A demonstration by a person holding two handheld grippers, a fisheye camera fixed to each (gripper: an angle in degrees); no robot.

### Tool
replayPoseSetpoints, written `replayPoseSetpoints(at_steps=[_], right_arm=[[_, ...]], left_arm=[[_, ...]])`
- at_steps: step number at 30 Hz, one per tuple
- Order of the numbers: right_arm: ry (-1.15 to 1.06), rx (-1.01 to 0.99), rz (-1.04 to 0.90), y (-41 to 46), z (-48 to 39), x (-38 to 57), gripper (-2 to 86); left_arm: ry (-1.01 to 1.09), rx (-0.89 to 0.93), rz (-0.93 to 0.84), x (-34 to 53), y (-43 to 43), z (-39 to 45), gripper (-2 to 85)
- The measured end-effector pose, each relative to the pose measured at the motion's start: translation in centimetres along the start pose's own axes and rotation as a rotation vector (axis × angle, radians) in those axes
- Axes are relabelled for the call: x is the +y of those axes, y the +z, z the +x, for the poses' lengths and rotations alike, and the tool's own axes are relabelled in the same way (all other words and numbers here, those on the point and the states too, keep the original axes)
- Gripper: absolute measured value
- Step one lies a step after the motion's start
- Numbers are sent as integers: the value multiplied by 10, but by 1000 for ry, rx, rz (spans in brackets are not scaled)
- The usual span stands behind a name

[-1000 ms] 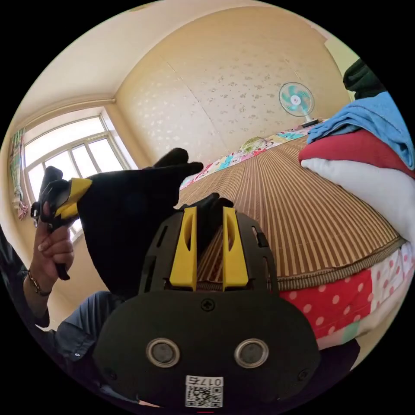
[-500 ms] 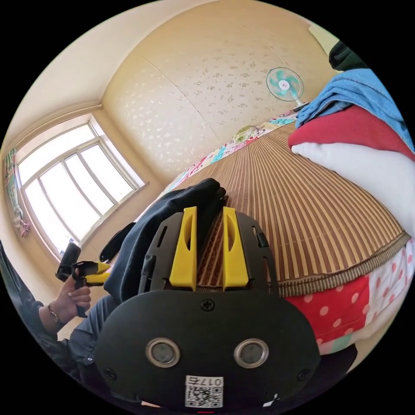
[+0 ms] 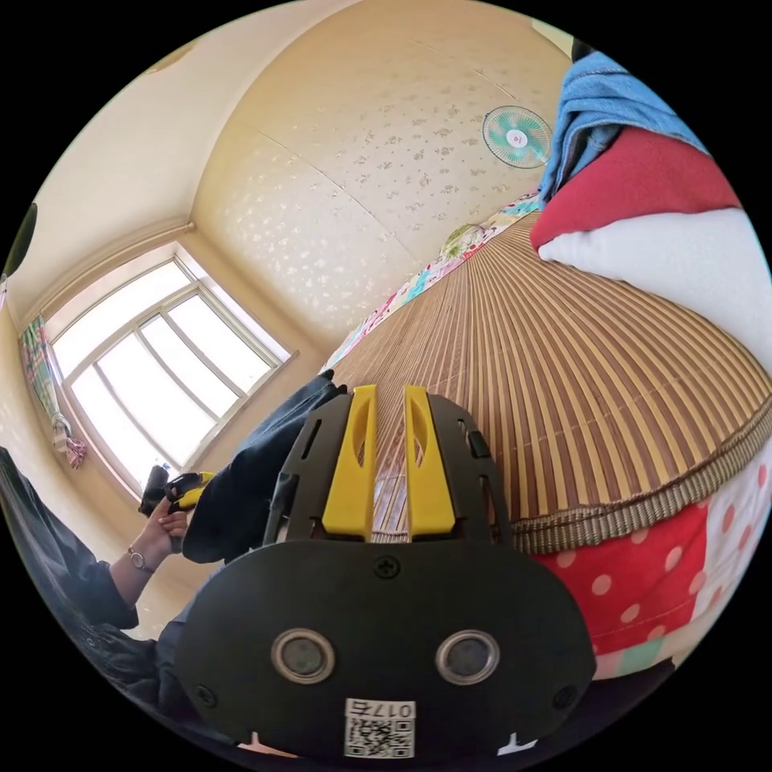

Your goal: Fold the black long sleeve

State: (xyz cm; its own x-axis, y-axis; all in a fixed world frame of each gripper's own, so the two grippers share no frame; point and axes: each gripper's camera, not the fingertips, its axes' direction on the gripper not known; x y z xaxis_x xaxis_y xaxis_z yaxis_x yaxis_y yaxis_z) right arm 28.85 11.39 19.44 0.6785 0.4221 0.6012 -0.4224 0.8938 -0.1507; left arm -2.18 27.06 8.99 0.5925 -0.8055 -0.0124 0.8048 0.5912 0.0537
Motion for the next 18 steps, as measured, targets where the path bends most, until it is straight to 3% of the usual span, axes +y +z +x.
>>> replayPoseSetpoints(at_steps=[4,11,18], right_arm=[[-1,-8,4,-5,2,-1,38],[-7,-27,9,-13,4,-1,28],[-1,-21,8,-21,4,0,20]], left_arm=[[-200,123,46,42,-18,-59,211],[-335,223,164,82,-22,-69,214],[-303,315,29,86,-24,-42,194]])
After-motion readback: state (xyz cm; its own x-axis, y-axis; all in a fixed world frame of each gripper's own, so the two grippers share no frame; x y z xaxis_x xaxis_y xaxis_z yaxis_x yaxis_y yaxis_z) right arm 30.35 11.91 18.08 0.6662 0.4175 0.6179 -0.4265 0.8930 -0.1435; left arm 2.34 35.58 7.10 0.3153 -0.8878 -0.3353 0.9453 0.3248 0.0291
